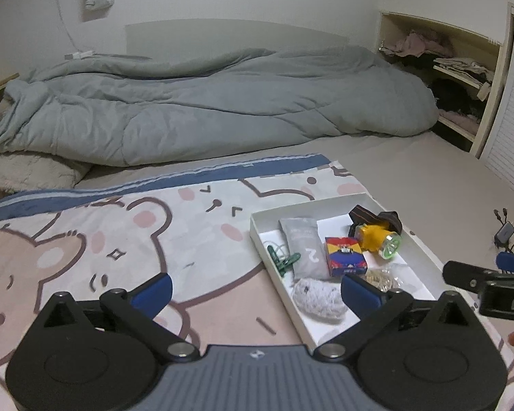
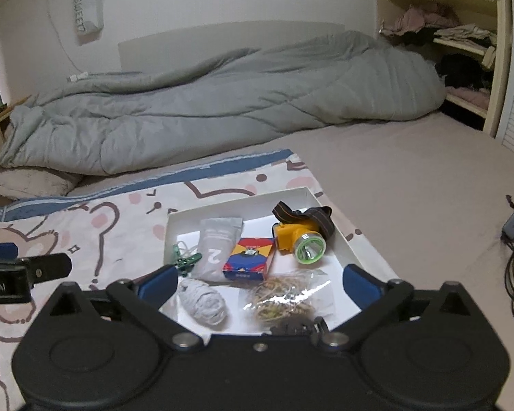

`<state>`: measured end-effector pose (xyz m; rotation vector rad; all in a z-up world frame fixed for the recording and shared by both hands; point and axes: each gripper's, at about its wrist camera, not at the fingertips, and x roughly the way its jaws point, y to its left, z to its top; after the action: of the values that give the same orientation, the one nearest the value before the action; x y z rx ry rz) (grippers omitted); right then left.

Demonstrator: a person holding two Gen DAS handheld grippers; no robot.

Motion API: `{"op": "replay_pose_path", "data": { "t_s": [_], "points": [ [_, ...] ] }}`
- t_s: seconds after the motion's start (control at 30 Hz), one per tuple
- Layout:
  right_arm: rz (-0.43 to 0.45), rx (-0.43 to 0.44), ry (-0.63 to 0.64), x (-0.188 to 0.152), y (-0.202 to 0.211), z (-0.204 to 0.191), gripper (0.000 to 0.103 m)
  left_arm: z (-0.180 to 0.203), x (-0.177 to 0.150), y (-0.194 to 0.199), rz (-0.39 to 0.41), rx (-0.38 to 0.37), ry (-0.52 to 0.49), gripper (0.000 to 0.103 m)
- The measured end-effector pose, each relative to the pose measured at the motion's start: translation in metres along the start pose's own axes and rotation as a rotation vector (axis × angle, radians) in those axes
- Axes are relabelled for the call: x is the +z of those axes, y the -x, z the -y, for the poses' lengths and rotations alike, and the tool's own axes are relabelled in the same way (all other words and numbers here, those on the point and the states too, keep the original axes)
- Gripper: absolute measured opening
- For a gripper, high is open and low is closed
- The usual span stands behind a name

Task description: Organize objects

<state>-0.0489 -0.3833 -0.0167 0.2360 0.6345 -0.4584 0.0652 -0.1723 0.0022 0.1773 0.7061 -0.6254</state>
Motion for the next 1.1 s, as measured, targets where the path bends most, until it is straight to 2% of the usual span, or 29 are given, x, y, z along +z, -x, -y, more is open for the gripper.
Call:
{"op": "replay_pose_path", "data": {
  "t_s": [0.23,0.37,0.5,0.73,1.1],
  "points": [
    [0.029,-0.029,0.007,-0.012,0.045,-0.010,0.103,-0.005,-0.015,0.035,0.017,0.007,0.004,0.103],
    [0.020,-0.024,-0.025,-0.020,0.065,-0.010,0.103,-0.006,-0.023,0.050,0.021,0.006,0.019,0.103],
    [0.015,-0.045,0.000,-0.029,0.081,-0.016,0.103,-0.003,-0.032,0.061,0.014,0.002,-0.002,0.103],
    [0.026,-0.118,0.037,-0.044,0.101,-0.021,0.103,-0.002,-0.050,0.071,-0.030,-0.018,-0.029,0.103],
    [0.023,-0.134,0.035,-0.056,0.111,-0.021,0.103,-0.010,-0.058,0.076,-0.037,0.003,-0.036,0.103]
  ]
}}
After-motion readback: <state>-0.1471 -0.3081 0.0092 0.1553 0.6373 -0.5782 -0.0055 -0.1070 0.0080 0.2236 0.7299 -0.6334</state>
